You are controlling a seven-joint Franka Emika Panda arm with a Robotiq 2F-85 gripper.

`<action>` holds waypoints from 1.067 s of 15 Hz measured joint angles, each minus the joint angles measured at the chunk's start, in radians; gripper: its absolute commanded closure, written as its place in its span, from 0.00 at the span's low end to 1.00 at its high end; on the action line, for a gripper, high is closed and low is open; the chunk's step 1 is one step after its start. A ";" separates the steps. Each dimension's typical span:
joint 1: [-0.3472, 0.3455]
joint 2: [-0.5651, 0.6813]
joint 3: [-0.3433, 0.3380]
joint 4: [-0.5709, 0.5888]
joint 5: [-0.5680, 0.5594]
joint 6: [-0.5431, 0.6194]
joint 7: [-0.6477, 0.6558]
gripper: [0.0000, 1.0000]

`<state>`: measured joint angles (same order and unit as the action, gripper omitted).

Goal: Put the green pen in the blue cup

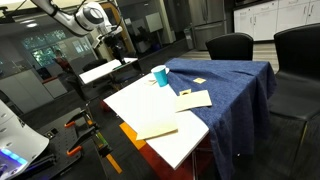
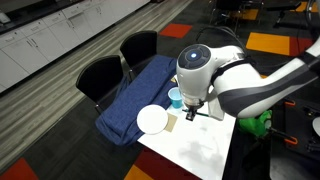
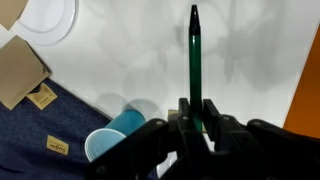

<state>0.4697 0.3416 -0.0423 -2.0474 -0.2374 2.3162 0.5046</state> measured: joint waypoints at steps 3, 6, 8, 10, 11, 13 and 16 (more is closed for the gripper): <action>-0.065 -0.004 0.033 0.055 0.000 -0.048 -0.051 0.95; -0.112 -0.004 0.047 0.104 0.000 -0.094 -0.103 0.95; -0.139 -0.003 0.054 0.135 0.000 -0.124 -0.135 0.95; -0.162 -0.003 0.059 0.164 0.002 -0.153 -0.164 0.95; -0.171 -0.002 0.059 0.177 0.002 -0.166 -0.172 0.95; -0.188 0.002 0.059 0.203 0.002 -0.191 -0.191 0.95; -0.210 0.012 0.059 0.239 0.005 -0.236 -0.228 0.82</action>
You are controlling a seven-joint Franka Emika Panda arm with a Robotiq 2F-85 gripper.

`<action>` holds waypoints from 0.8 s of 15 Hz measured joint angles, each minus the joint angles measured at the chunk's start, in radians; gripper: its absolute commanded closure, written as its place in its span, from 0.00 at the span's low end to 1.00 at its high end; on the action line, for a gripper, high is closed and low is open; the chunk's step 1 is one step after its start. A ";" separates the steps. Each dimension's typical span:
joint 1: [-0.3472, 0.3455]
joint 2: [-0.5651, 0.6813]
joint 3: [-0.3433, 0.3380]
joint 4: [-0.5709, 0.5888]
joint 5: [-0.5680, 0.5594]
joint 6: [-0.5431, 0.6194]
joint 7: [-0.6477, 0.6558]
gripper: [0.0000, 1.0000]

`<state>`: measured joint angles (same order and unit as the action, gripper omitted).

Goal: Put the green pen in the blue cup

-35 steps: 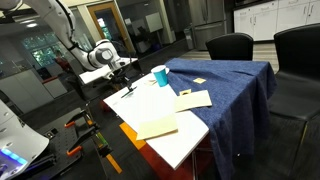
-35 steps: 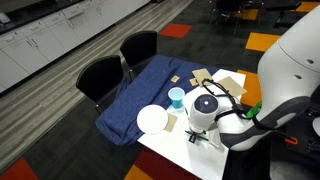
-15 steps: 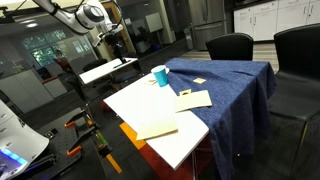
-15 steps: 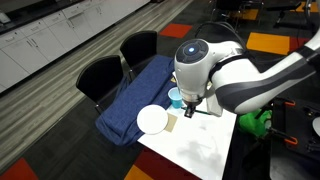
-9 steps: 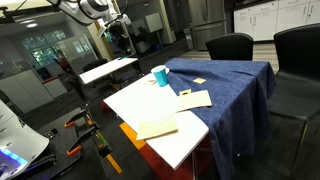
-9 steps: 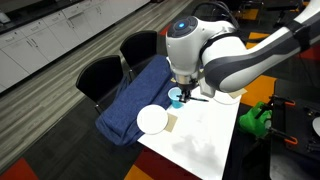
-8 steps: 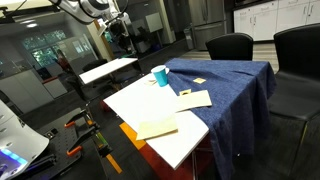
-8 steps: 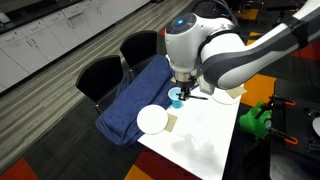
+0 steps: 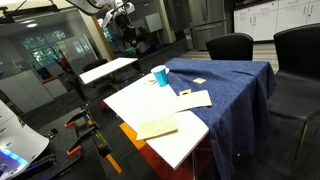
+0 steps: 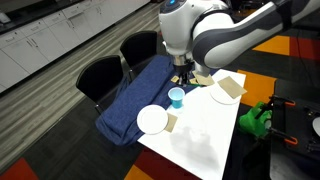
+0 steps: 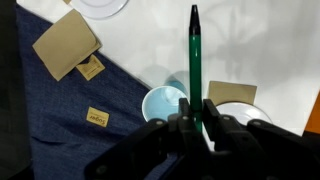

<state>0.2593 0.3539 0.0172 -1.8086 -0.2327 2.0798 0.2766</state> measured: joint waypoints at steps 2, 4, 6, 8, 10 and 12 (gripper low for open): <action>-0.005 0.005 0.000 0.010 0.000 -0.007 -0.004 0.82; -0.005 0.007 0.002 0.011 0.000 -0.007 -0.004 0.82; -0.005 0.009 0.003 0.011 0.000 -0.007 -0.004 0.95; -0.004 0.010 0.003 0.008 -0.012 0.007 0.021 0.95; 0.000 0.010 0.003 -0.002 -0.056 0.059 0.090 0.95; 0.011 0.010 0.001 -0.017 -0.116 0.115 0.178 0.95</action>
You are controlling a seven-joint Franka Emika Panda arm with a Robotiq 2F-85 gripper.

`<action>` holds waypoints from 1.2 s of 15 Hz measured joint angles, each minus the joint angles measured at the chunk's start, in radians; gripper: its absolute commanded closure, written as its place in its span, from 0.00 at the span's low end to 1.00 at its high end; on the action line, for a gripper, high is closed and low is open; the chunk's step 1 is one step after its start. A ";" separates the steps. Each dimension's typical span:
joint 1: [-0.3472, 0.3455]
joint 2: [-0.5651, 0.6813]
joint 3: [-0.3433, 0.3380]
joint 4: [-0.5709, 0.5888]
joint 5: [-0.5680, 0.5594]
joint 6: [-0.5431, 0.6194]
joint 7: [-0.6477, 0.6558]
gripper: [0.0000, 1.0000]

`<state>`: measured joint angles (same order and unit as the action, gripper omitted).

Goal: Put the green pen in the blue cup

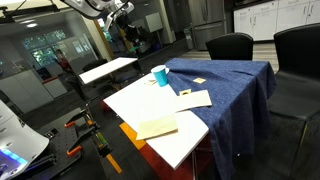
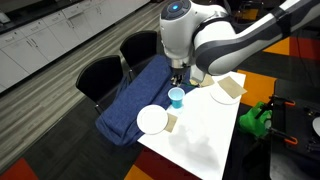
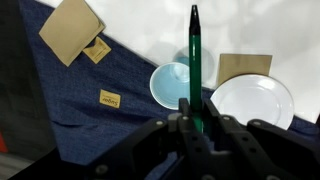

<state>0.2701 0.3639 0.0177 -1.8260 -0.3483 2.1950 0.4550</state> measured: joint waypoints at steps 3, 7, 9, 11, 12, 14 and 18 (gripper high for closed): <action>0.026 0.000 -0.015 -0.021 -0.110 0.071 0.160 0.95; 0.066 -0.001 -0.047 -0.044 -0.300 0.136 0.425 0.95; 0.082 -0.002 -0.059 -0.054 -0.428 0.151 0.588 0.95; 0.097 -0.003 -0.067 -0.065 -0.561 0.152 0.752 0.95; 0.103 -0.004 -0.069 -0.071 -0.631 0.152 0.834 0.95; 0.105 -0.004 -0.061 -0.086 -0.765 0.148 0.993 0.95; 0.103 -0.004 -0.028 -0.116 -0.988 0.078 1.271 0.95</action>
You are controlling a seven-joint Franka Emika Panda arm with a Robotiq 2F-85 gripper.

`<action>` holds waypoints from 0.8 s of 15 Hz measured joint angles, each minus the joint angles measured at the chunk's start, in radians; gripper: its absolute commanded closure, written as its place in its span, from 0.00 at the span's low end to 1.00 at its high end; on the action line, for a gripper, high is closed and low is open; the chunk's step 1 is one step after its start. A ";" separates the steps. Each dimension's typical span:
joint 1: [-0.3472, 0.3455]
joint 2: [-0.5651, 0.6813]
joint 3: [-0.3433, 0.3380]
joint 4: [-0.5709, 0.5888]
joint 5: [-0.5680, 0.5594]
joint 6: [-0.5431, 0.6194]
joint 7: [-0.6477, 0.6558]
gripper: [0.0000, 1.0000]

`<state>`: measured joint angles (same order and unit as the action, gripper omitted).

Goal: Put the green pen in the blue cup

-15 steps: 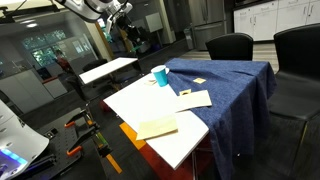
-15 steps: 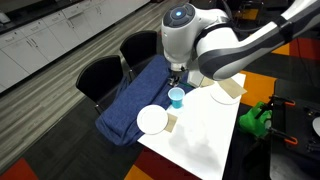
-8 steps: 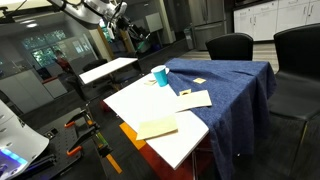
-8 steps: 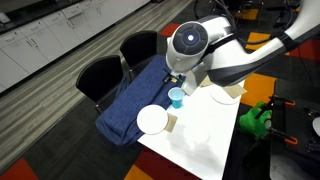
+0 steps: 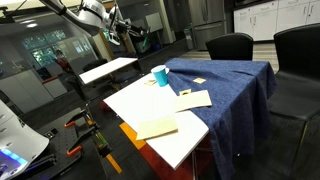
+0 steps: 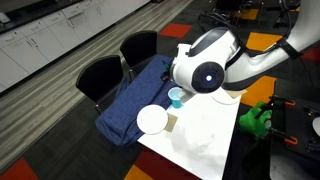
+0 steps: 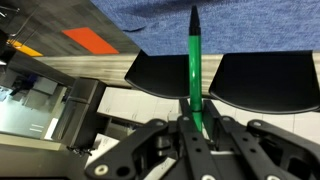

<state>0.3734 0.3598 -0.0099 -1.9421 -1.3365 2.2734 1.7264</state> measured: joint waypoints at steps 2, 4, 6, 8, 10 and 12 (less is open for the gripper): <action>-0.002 0.000 0.025 -0.016 -0.080 -0.067 0.113 0.95; -0.004 0.000 0.053 -0.033 -0.138 -0.144 0.206 0.95; -0.007 0.001 0.080 -0.050 -0.180 -0.217 0.285 0.95; -0.012 0.005 0.105 -0.066 -0.201 -0.272 0.346 0.95; -0.017 0.012 0.121 -0.080 -0.221 -0.306 0.406 0.95; -0.026 0.021 0.133 -0.090 -0.244 -0.318 0.468 0.95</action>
<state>0.3472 0.3806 0.1232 -2.0317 -1.5802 1.9552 2.1939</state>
